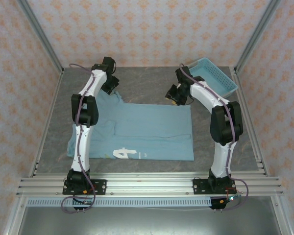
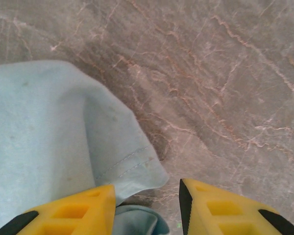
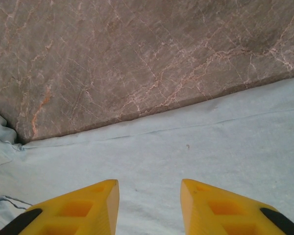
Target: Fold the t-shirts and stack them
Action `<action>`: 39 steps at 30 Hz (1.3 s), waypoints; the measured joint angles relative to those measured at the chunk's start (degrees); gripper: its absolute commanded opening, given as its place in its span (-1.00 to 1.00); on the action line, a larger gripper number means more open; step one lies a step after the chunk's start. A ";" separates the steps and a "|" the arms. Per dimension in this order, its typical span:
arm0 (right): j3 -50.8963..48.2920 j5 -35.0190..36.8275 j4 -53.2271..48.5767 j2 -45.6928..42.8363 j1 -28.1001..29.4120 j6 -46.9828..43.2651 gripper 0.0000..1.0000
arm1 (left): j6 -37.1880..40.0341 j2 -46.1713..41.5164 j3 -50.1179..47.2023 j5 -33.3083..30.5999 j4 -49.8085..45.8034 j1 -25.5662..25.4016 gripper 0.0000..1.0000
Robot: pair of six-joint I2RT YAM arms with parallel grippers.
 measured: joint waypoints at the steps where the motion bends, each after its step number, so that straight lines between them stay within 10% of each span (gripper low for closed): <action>1: -0.48 -0.09 0.02 0.00 0.00 0.00 -0.24 | -0.13 -0.13 -0.26 -0.02 0.66 0.00 -0.21; 20: -2.93 0.31 0.00 -0.74 0.00 0.44 -0.23 | -1.36 3.04 2.08 -0.83 0.96 0.00 -0.46; 27: -2.93 8.59 -0.81 -1.03 -0.13 2.36 -0.17 | -1.11 3.15 2.40 -1.05 -0.72 0.00 -1.00; 39: -0.66 23.10 -4.00 2.60 -1.44 11.69 -0.14 | -1.01 -2.84 -2.56 -2.58 -0.17 0.17 -1.00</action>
